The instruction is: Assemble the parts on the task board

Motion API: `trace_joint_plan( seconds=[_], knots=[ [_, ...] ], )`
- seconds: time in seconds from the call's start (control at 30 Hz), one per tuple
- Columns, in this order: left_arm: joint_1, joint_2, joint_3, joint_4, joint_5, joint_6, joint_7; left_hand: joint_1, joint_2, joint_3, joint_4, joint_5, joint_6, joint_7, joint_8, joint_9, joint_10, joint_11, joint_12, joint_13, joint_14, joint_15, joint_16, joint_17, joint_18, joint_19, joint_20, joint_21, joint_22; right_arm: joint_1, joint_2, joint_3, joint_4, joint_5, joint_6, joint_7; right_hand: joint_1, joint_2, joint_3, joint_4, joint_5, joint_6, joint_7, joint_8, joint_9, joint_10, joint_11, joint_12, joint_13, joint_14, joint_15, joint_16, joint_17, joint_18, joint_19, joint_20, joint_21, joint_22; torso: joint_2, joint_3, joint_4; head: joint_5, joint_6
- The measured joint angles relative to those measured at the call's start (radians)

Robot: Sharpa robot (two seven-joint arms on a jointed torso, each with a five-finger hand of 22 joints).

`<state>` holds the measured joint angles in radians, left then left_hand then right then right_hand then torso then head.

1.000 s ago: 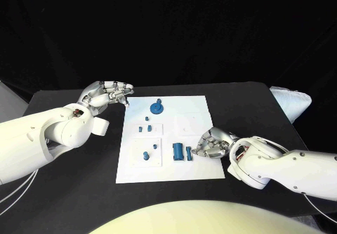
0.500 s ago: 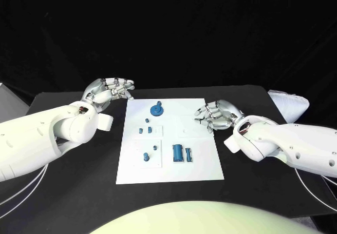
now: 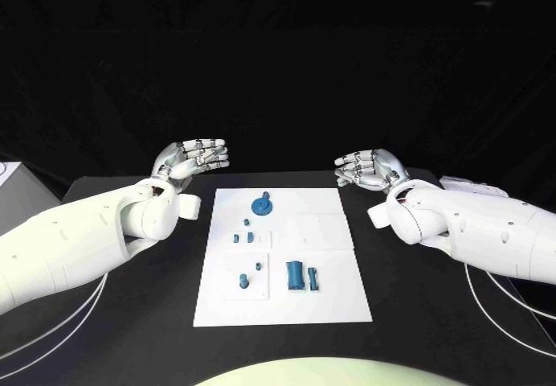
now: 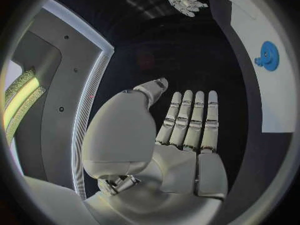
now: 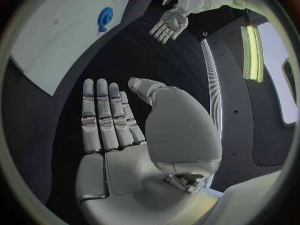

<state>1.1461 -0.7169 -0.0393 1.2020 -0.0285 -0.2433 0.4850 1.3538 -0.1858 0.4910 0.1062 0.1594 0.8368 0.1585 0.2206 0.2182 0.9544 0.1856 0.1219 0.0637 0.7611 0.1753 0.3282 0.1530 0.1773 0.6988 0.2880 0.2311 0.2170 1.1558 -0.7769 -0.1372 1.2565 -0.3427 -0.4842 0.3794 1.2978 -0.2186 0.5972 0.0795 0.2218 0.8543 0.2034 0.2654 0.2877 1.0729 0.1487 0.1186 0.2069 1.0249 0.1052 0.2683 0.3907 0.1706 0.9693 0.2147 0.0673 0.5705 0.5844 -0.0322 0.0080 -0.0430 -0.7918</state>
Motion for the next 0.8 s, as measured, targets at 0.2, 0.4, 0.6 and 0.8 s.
trace_joint_plan(
  seconds=[0.2, 0.4, 0.6, 0.8],
  knots=[
    [0.0, 0.01, 0.0, -0.023, 0.006, -0.008, 0.006, -0.052, 0.032, -0.079, -0.017, -0.024, -0.117, -0.021, -0.039, -0.035, -0.135, -0.023, -0.025, -0.01, -0.115, -0.025, -0.058, -0.025, -0.028, -0.103, -0.041, -0.043, -0.038, 0.0, 0.02, 0.003, -0.029, 0.018, 0.021, 0.031, -0.066, 0.049, -0.096, -0.025, -0.038, -0.121, -0.029, -0.055, -0.051, -0.032, -0.022, -0.04, -0.085, -0.032, -0.012, -0.074, -0.091, -0.01, -0.145, -0.027, -0.012, -0.147, -0.002, 0.0031, 0.0002, 0.009, 0.013],
    [-0.008, 0.001, 0.003, 0.008, 0.006, -0.023, 0.003, -0.343, 0.129, -0.337, -0.073, -0.109, -0.566, -0.107, -0.152, -0.149, -0.647, -0.125, -0.085, -0.044, -0.519, -0.119, -0.227, -0.105, -0.12, -0.475, -0.196, -0.161, -0.149, -0.013, 0.013, 0.023, 0.013, 0.033, 0.003, 0.029, -0.348, 0.155, -0.41, -0.059, -0.153, -0.581, -0.139, -0.187, -0.199, -0.557, -0.101, -0.089, -0.162, -0.585, -0.07, -0.196, -0.279, -0.111, -0.661, -0.145, -0.046, -0.412, -0.004, 0.0043, -0.0001, 0.009, 0.024],
    [-0.031, -0.015, 0.012, 0.098, 0.007, -0.087, 0.002, -0.905, 0.165, -0.434, -0.094, -0.139, -0.739, -0.14, -0.196, -0.194, -0.842, -0.164, -0.107, -0.056, -0.673, -0.155, -0.292, -0.136, -0.141, -0.618, -0.255, -0.206, -0.193, -0.052, 0.007, 0.074, 0.134, 0.097, -0.056, 0.041, -0.921, 0.196, -0.529, -0.073, -0.197, -0.756, -0.18, -0.237, -0.256, -0.887, -0.132, -0.106, -0.191, -0.866, -0.093, -0.242, -0.35, -0.141, -0.859, -0.19, -0.056, -0.514, -0.013, 0.011, -0.0021, 0.02, 0.074],
    [-0.066, -0.04, 0.026, 0.238, 0.012, -0.227, 0.005, -1.183, 0.178, -0.468, -0.103, -0.147, -0.8, -0.152, -0.207, -0.209, -0.912, -0.178, -0.112, -0.06, -0.725, -0.17, -0.31, -0.147, -0.157, -0.666, -0.276, -0.22, -0.207, -0.091, 0.002, 0.121, 0.264, 0.207, -0.156, 0.071, -1.155, 0.21, -0.57, -0.078, -0.209, -0.817, -0.195, -0.252, -0.276, -1.002, -0.142, -0.11, -0.201, -0.965, -0.1, -0.255, -0.375, -0.157, -0.927, -0.205, -0.059, -0.549, -0.027, 0.0217, -0.0052, 0.034, 0.144]
  ],
)
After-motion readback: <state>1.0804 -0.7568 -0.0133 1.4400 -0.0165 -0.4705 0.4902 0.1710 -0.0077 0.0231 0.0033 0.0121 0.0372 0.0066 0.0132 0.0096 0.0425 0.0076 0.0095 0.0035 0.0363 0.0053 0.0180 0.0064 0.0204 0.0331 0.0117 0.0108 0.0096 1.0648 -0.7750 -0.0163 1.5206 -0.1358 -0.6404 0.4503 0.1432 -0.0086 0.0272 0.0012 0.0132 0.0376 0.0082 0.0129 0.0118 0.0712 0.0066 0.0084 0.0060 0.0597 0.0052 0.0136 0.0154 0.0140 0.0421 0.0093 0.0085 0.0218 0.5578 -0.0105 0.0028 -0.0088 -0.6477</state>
